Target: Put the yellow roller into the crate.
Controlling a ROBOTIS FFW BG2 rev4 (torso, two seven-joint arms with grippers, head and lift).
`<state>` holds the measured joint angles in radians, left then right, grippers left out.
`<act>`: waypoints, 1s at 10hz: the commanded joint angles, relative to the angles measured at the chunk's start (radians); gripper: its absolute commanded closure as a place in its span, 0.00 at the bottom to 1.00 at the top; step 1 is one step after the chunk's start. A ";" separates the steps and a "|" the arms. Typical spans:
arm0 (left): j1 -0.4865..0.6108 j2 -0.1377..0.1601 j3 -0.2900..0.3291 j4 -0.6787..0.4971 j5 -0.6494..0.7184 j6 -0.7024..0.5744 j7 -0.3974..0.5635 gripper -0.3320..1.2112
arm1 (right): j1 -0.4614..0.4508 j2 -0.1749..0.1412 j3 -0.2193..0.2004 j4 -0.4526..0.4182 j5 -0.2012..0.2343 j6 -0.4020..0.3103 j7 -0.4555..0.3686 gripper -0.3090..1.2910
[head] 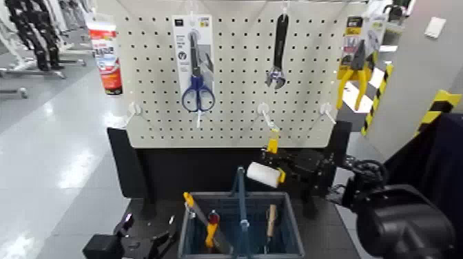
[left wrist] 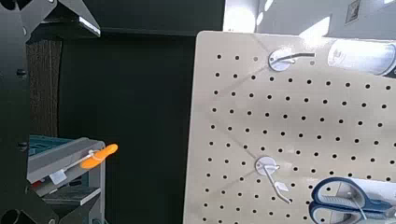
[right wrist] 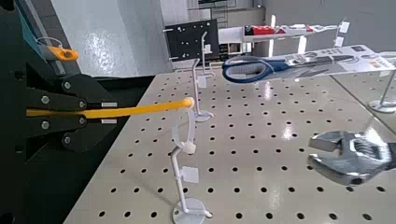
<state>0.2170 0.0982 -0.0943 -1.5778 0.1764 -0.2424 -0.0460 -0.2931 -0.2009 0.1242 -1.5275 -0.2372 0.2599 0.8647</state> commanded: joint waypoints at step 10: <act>-0.004 0.002 -0.008 0.001 0.000 0.005 0.000 0.29 | 0.209 0.034 -0.126 -0.178 0.010 0.202 0.025 0.98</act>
<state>0.2147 0.0985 -0.1006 -1.5770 0.1776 -0.2390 -0.0460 -0.0850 -0.1694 -0.0061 -1.7373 -0.2313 0.4706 0.8904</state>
